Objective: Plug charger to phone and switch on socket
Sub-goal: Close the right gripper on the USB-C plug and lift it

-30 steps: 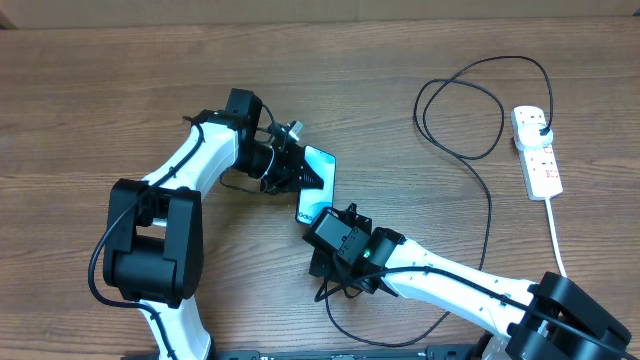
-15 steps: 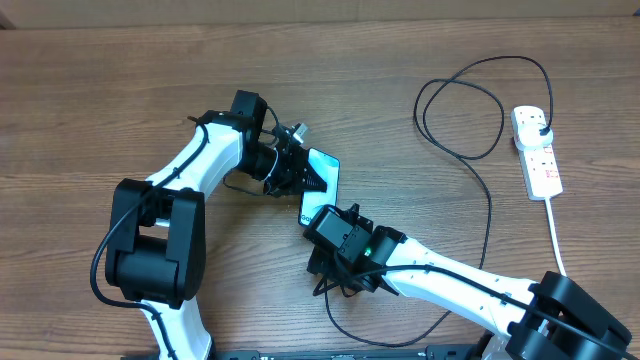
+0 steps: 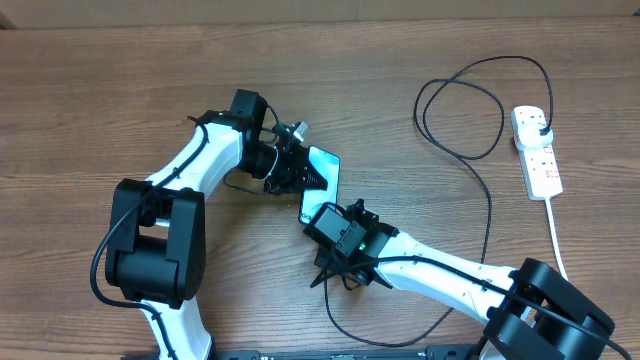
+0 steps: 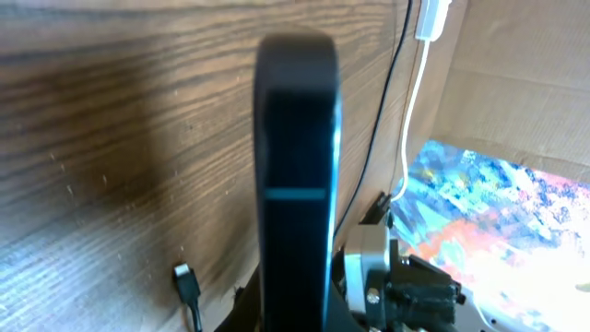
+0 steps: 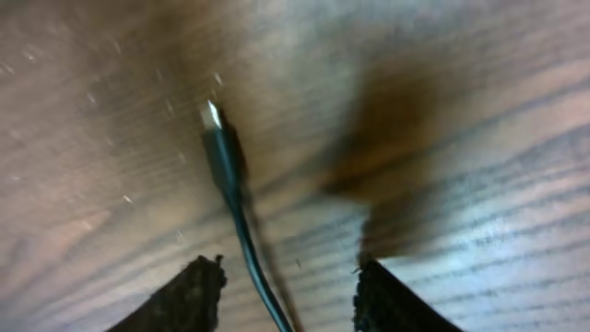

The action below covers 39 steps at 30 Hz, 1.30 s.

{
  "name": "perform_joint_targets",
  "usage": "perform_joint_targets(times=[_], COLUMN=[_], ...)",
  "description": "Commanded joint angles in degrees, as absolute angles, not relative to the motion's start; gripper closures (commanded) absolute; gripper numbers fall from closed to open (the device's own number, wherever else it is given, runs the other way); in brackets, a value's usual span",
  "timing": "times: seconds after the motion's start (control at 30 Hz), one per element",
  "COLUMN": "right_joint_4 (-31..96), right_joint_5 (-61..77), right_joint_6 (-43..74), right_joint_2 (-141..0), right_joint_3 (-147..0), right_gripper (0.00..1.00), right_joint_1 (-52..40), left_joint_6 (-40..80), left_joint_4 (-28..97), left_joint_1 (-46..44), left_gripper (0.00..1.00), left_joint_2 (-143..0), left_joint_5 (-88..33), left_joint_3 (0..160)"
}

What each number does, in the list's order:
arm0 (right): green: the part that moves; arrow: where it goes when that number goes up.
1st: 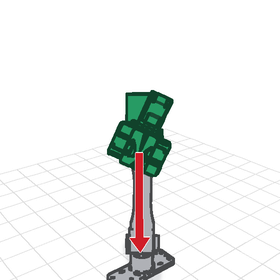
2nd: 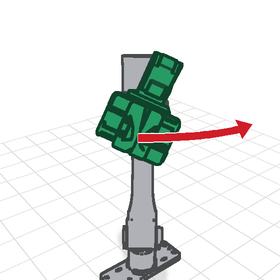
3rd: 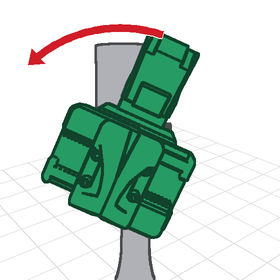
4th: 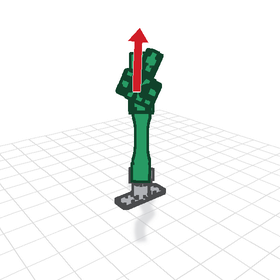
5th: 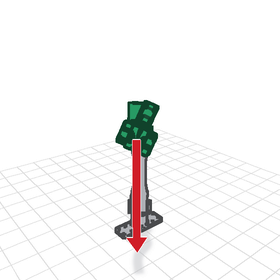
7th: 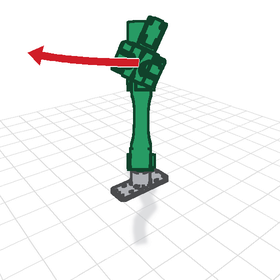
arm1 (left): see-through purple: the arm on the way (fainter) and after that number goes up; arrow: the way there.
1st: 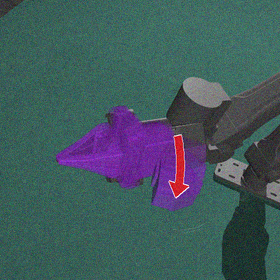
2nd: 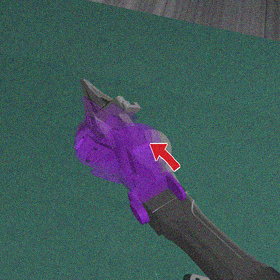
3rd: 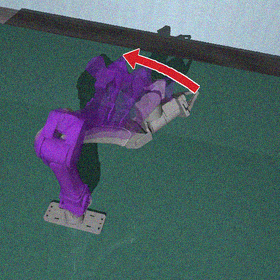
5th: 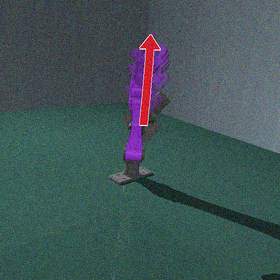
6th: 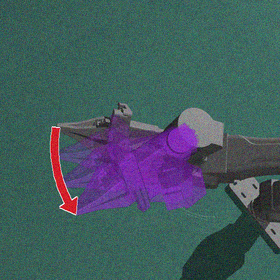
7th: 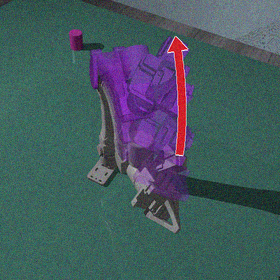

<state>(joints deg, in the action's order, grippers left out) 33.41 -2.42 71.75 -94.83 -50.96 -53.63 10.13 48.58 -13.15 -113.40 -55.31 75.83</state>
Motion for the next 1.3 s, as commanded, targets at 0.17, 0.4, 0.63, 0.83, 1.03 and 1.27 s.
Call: perform_joint_targets(times=[0.17, 0.4, 0.63, 0.83, 1.03, 1.27], right_joint_4=[27.64, 26.76, 28.12, 29.43, 27.86, 28.36], right_joint_5=[-6.57, -6.94, -5.69, -4.38, -4.19, -4.01], right_joint_6=[69.04, 68.71, 68.73, 68.6, 65.45, 65.49], right_joint_2=[-97.21, -98.87, -99.2, -99.2, -99.2, -99.2], right_joint_3=[-50.74, -50.74, -50.74, -50.74, -50.74, -50.74], right_gripper=[0.58, 0.61, 0.73, 0.89, 0.96, 0.85], right_joint_1=[-53.28, -53.21, -53.23, -53.17, -52.16, -51.22], left_joint_6=[8.34, 6.61, 0.12, -0.34, -1.78, -3.27], left_joint_4=[48.12, 47.72, 47.9, 47.99, 48.05, 49.23], left_joint_1=[-8.8, -3.86, -2.17, -2.15, -2.17, -1.89], left_gripper=[0.96, 0.96, 0.96, 0.96, 0.96, 0.96], left_joint_2=[-112.49, -112.49, -112.49, -112.49, -112.49, -112.49], left_joint_5=[-57.95, -57.82, -57.01, -57.01, -56.99, -56.99], left_joint_3=[75.85, 75.85, 75.85, 75.85, 75.85, 75.85])
